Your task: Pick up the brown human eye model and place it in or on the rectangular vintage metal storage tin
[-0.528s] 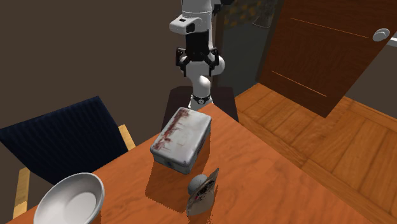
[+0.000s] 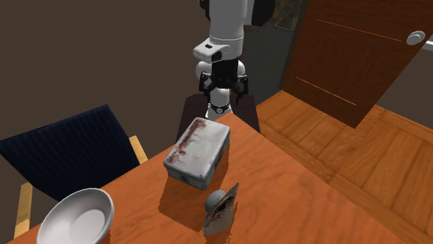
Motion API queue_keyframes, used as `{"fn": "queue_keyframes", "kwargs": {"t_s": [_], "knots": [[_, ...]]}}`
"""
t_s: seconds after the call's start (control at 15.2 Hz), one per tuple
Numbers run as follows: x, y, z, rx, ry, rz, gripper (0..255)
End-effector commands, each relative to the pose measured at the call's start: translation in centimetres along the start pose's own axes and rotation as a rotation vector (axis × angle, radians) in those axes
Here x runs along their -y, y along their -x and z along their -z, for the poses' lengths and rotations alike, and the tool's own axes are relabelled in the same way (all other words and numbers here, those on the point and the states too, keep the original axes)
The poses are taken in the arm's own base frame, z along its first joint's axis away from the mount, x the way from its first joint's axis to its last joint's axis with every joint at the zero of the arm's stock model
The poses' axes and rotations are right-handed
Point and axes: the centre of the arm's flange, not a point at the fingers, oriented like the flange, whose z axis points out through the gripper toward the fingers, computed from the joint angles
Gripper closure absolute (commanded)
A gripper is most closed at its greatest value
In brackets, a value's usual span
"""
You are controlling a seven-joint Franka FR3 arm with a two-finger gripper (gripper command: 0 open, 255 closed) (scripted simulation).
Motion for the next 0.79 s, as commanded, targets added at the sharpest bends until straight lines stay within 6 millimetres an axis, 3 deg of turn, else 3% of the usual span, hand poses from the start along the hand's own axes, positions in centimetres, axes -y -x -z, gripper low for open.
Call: {"fn": "queue_keyframes", "kwargs": {"t_s": [0.0,0.73], "knots": [[1.1,-2.0,-1.4,0.007,0.009,-0.039,0],[5.1,-14.4,-9.4,0.049,0.058,-0.243,0]]}}
